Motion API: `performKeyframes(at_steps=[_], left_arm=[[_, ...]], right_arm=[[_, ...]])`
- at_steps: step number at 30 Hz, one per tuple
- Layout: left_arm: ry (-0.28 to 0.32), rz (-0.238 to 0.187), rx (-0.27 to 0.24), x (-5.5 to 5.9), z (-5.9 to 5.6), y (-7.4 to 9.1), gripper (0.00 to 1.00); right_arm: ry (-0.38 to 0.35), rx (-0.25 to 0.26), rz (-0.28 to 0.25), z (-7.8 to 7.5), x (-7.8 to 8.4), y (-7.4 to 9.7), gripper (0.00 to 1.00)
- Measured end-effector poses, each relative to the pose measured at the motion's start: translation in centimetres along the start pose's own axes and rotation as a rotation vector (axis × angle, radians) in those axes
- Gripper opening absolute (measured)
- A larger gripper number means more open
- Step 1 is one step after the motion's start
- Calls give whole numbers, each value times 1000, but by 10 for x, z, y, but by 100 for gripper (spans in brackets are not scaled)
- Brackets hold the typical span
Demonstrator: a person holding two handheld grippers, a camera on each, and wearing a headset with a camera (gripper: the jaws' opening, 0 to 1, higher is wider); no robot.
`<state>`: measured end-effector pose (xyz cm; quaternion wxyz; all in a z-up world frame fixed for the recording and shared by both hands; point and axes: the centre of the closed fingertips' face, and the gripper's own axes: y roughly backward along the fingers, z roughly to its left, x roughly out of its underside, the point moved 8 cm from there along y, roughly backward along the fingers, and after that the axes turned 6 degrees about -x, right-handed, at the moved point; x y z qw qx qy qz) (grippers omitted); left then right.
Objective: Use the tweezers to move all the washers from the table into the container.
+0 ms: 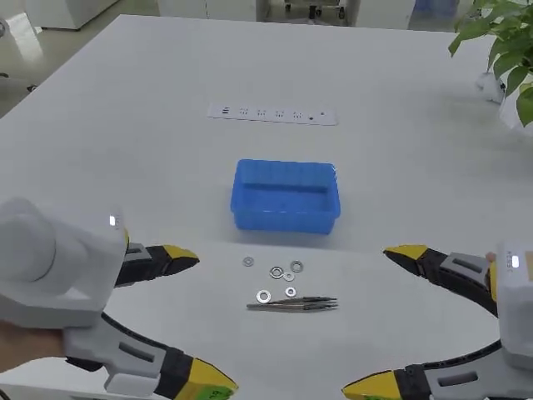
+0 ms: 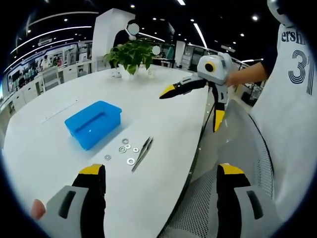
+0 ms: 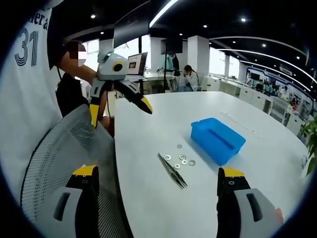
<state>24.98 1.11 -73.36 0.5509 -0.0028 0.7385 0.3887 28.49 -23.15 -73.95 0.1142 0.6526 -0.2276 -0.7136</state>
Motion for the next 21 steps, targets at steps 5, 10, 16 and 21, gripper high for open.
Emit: performKeyframes(at_steps=[5,10,16,21], left_arm=[[-12,5,3,0,-1,-2,99],[-6,8,2,2,0,-3,99],[-1,14,4,3,1,-4,99],[-1,17,4,3,2,-5,99]], right_arm=[[-3,-3,10,0,2,0,100],[-1,-8,24,1,4,1,100],[0,-15,32,1,5,0,100],[3,-22,44,1,5,-2,99]])
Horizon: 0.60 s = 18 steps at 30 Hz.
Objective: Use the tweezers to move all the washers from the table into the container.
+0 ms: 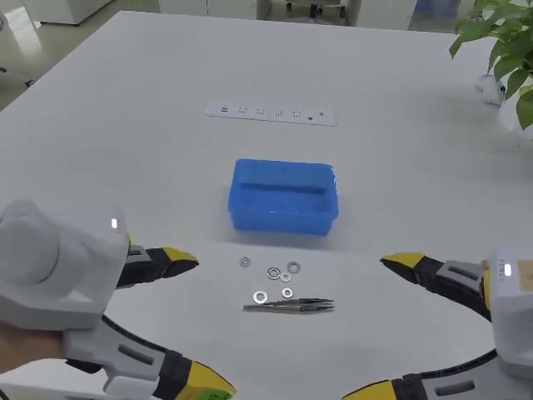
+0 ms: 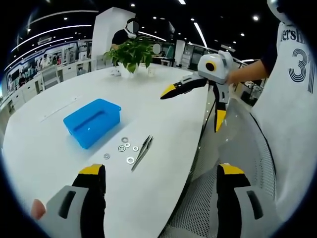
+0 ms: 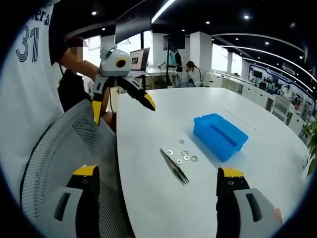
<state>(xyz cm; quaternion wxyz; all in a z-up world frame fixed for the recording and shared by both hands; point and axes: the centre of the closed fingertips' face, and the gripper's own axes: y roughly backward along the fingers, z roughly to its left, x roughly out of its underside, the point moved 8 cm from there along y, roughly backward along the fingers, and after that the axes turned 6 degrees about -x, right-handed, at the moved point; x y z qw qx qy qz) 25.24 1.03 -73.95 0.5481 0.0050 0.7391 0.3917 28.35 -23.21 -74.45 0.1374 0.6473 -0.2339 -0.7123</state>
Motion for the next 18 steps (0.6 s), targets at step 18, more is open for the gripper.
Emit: performKeyframes(at_steps=[18], left_arm=[[0,6,-36,4,12,-10,99]], right_arm=[[-24,8,40,-7,9,-1,96]])
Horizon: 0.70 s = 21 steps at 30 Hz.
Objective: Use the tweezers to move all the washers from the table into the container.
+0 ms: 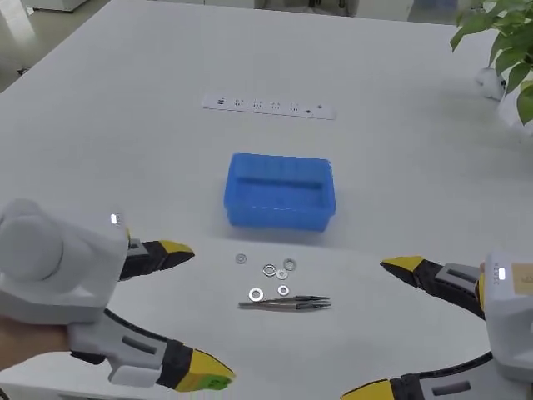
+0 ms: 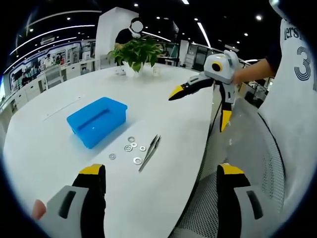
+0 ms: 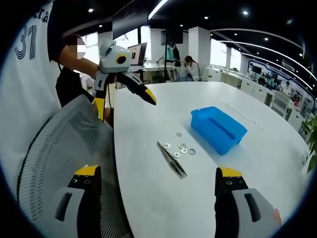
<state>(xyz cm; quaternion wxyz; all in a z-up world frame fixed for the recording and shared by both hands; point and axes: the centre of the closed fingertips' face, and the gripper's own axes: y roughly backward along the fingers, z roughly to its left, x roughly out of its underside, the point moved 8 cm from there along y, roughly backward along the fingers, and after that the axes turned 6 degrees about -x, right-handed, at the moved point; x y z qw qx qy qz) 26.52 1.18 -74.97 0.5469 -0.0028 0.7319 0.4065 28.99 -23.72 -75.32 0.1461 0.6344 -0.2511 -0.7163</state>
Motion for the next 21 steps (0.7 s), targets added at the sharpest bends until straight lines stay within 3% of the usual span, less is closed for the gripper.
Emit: performKeyframes(at_steps=[8,14,21], left_arm=[[-32,29,10,3,2,-6,98],[-74,47,-17,5,9,-13,95],[-74,75,-13,14,18,-26,88]], right_arm=[[-13,11,11,-11,0,0,95],[-16,16,32,-18,3,-1,93],[6,-19,51,-23,1,-10,81]])
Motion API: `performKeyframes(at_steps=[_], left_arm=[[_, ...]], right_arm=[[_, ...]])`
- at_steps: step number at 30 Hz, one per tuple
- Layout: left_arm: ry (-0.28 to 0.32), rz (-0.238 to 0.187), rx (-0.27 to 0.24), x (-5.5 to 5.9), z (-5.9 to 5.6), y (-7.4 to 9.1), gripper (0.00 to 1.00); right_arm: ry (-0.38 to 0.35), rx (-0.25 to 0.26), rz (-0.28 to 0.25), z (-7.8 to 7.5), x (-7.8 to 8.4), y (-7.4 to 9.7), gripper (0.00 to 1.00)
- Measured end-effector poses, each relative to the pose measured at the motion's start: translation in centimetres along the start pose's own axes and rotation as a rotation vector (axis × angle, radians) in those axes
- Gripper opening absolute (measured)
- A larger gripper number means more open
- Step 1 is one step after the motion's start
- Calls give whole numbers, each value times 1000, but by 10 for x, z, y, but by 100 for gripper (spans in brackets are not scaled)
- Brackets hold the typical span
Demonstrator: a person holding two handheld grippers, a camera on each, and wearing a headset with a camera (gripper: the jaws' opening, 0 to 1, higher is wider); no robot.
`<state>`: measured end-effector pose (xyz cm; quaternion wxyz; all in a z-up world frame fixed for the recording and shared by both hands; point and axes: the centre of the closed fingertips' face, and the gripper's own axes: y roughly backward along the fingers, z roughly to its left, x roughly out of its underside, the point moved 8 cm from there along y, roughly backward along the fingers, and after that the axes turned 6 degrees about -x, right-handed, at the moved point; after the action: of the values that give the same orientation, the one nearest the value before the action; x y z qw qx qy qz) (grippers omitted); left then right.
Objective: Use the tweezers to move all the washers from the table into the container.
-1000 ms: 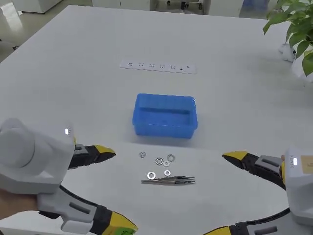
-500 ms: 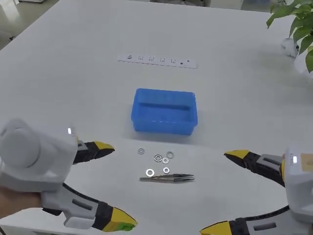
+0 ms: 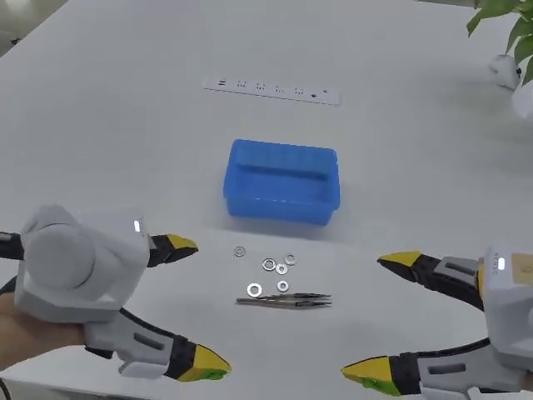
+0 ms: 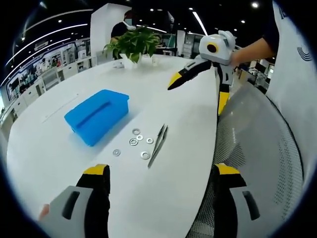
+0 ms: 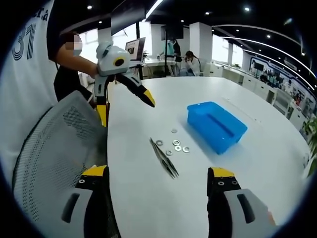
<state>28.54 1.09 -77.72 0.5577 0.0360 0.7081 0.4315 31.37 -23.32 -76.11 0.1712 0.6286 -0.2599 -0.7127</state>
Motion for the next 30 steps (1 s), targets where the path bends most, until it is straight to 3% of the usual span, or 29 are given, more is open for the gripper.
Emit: performKeyframes(at_steps=[3,7,12,19,24,30], left_arm=[[-24,24,15,3,1,-7,74],[-30,49,34,6,2,-20,72],[-35,77,57,8,6,-34,64],[-29,93,56,11,13,-44,58],[-27,101,64,11,18,-51,50],[-23,127,123,13,14,-59,36]], right_arm=[[20,-13,18,-6,-2,-10,75],[34,-51,31,-12,-5,-30,69],[70,-106,135,-17,3,-58,56],[94,-150,185,-24,-3,-84,41],[138,-175,264,-30,1,-93,31],[160,-205,313,-33,4,-100,25]])
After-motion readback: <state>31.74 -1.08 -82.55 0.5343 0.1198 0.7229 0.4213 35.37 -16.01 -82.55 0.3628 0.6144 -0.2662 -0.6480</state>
